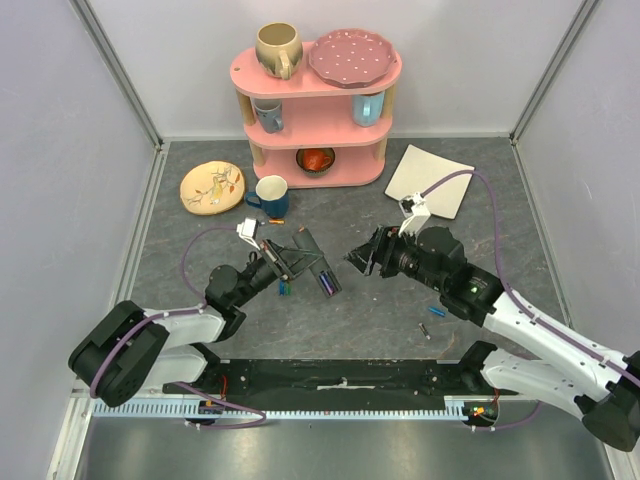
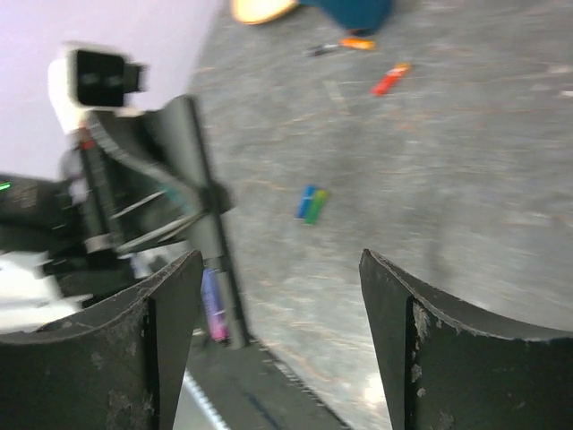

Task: Load the batteries into the remote control

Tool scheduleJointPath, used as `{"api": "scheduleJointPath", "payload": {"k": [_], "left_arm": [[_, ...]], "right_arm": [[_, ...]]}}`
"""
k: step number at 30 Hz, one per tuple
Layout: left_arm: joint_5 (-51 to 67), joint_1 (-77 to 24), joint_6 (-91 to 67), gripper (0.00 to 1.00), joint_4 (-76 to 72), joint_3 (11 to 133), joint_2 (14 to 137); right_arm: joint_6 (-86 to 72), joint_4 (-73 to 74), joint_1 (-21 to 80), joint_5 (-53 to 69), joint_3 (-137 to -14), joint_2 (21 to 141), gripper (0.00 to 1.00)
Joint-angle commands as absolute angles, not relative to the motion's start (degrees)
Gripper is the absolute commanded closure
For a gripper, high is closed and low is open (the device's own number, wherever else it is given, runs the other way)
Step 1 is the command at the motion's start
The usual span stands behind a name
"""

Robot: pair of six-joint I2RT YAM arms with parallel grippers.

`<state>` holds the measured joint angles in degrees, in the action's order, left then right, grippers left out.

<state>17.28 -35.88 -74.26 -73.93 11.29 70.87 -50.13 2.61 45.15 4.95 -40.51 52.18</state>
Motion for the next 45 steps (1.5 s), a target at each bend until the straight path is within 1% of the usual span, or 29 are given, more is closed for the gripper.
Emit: {"api": "scheduleJointPath", "payload": {"k": [1,3,4,7,8,11,13,17,21,23,27,30,38,45], "left_arm": [[20.6,-35.5,-74.4,0.98,-95.0,9.3,70.8],[24.2,-34.5,-75.9,0.98,-93.1,9.0,70.8],[25.8,-34.0,-76.4,0.98,-91.5,9.1,70.8],[34.2,-32.8,-76.9,0.98,-82.8,10.6,70.6],[35.1,-32.8,-76.2,0.98,-81.1,10.9,70.7],[35.9,-32.8,-76.6,0.98,-83.7,10.1,70.8],[36.4,-32.8,-77.7,0.98,-85.3,9.9,70.9],[36.5,-32.8,-78.0,0.98,-86.7,8.7,70.7],[36.0,-32.8,-77.9,0.98,-88.9,8.2,70.6],[36.6,-32.8,-78.0,0.98,-89.7,8.4,70.6],[37.3,-32.8,-78.0,0.98,-91.2,8.6,70.3],[37.5,-32.8,-78.1,0.98,-91.5,8.4,70.6],[36.9,-32.8,-78.5,0.98,-92.4,7.3,70.8],[36.7,-32.8,-78.6,0.98,-92.3,7.1,71.2]], "right_arm": [[-37.5,22.2,44.8,-13.4,-46.7,54.2,0.23],[-34.6,27.0,44.8,-18.5,-47.8,55.1,0.23],[-34.0,28.2,44.8,-23.1,-48.5,55.2,0.23],[-31.6,31.0,44.9,-29.0,-49.0,55.3,0.22],[-30.9,31.5,44.9,-29.8,-48.9,55.5,0.22],[-30.7,32.7,44.7,-34.6,-49.0,57.2,0.22],[-31.4,34.7,43.6,-35.8,-49.1,59.7,0.21],[-34.7,35.9,39.0,-31.0,-47.4,62.5,0.20],[-39.8,34.9,31.8,-26.2,-42.7,62.0,0.20],[-42.4,34.0,28.8,-24.5,-40.6,60.9,0.22],[-43.7,31.6,18.1,-18.0,-34.4,58.5,0.28],[-42.7,30.9,13.6,-14.6,-32.6,58.9,0.31],[-41.4,29.4,12.9,-13.7,-30.6,60.2,0.35],[-42.3,27.0,12.4,-12.7,-29.1,61.8,0.42]]}}
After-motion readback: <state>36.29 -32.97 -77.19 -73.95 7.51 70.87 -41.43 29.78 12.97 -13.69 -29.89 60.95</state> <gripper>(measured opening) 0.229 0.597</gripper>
